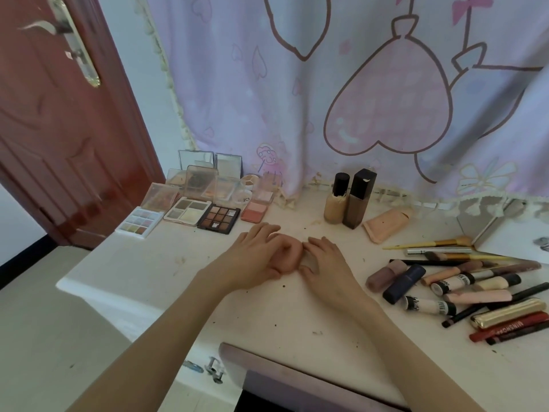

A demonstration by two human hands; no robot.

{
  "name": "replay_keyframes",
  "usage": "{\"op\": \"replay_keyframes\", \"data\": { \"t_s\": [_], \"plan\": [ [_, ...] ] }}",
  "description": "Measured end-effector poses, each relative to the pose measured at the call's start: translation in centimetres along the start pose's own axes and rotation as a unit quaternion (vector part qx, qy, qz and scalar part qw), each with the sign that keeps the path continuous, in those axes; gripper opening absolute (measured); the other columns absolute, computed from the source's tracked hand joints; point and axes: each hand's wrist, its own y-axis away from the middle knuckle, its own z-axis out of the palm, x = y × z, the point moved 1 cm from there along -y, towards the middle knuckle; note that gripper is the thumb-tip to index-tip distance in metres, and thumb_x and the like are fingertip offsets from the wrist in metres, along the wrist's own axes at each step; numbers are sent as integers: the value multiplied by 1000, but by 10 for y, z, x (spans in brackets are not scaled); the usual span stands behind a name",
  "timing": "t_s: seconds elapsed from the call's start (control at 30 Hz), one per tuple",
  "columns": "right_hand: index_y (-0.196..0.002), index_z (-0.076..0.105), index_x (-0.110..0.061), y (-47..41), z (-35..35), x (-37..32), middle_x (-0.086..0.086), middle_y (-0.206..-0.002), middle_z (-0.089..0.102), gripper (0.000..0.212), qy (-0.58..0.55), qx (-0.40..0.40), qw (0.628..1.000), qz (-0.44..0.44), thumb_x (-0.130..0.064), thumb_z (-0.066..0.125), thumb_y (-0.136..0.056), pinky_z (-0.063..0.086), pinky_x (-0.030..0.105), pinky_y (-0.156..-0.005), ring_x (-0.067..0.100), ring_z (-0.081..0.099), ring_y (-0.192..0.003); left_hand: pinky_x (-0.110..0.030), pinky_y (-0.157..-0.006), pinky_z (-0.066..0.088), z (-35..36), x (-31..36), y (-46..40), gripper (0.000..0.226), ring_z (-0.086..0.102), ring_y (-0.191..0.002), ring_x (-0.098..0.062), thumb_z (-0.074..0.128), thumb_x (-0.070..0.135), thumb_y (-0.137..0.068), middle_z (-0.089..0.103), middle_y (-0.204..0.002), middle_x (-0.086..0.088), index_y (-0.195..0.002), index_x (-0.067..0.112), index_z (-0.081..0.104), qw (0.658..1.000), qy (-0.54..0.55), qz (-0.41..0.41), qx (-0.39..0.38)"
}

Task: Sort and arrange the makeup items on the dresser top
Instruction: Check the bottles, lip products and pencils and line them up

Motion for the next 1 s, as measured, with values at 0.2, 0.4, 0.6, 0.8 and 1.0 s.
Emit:
{"op": "replay_keyframes", "data": {
  "t_s": [0.2, 0.4, 0.6, 0.8, 1.0],
  "plan": [
    [-147, 24, -21, 3, 7, 3, -5, -156, 18, 80, 15, 9, 1000, -21, -60, 53, -83, -2, 30, -117, 12, 5, -145, -27, -107, 22, -9, -4, -5, 59, 34, -131, -17, 65, 26, -83, 32, -146, 3, -134, 18, 37, 997, 56, 13, -51],
    [-143, 32, -25, 2, 5, 2, -11, -153, 23, 115, -16, 1, 1000, -23, -84, 28, -44, -4, 30, -117, 5, 9, -143, -26, -97, 36, -11, -1, 10, 58, 45, -118, -15, 67, 43, -78, 47, -132, 7, -129, 26, 46, 996, 83, 13, -6],
    [-143, 30, -25, 6, 3, 2, -12, -153, 23, 112, 3, -15, 998, -66, -82, 36, -47, -3, 26, -115, 4, 11, -142, -26, -101, 32, -11, 3, 23, 59, 41, -125, -15, 64, 43, -81, 42, -141, 7, -135, 33, 42, 998, 64, 8, -4],
    [-143, 31, -26, 5, 3, 3, -12, -152, 24, 113, 3, -9, 998, -70, -83, 30, -44, -2, 27, -115, 4, 11, -142, -29, -100, 34, -12, 10, 18, 63, 43, -121, -20, 60, 43, -83, 43, -139, 2, -140, 36, 33, 999, 9, 16, -28],
    [-140, 34, -26, 6, 1, 2, -12, -152, 26, 114, -8, -10, 998, -67, -83, 32, -41, -1, 27, -115, 4, 12, -142, -26, -96, 35, -18, 11, 21, 60, 46, -120, -16, 62, 39, -80, 47, -136, 6, -136, 39, 40, 999, 49, 13, -17]
  ]
}}
